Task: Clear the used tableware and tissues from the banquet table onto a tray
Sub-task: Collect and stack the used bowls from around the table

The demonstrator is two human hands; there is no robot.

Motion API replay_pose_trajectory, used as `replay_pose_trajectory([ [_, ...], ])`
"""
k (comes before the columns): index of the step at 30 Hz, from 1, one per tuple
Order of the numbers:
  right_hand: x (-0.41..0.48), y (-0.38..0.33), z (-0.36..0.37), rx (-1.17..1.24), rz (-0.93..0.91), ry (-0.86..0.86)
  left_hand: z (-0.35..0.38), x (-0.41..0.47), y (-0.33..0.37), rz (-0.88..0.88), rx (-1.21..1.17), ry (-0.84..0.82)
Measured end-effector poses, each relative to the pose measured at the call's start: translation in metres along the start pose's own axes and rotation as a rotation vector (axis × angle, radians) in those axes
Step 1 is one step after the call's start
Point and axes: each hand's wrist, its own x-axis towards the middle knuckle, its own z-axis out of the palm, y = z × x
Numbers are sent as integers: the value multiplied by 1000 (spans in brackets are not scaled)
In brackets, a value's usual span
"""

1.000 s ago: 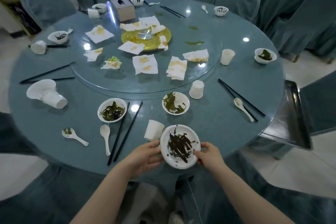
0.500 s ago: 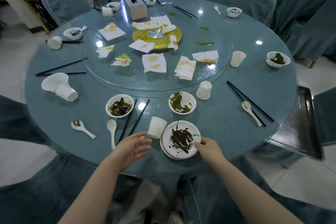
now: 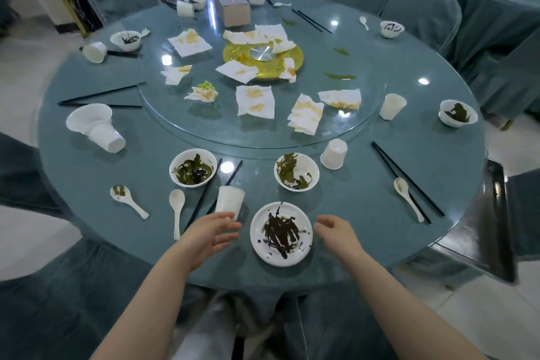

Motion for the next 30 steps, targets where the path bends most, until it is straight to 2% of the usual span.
replay_pose_trajectory([
  [4,23,-20,1,58,53,28,-26,12,26,61,-40,45],
  [8,46,-50,11,143,117,73,-58,31,53,155,-147,165],
  [13,70,-75,22,118,192,146,-95,64,80,131,-135,293],
  [17,80,-88,28,60,168,241,-123,89,94,119,10,384],
  [20,85,-104,35,100,111,233,-138,106,96,122,185,431],
  [26,83,-139,56,159,50,176,-134,124,92,91,540,279],
  [30,76,-155,69,208,30,142,-132,128,94,146,620,245],
])
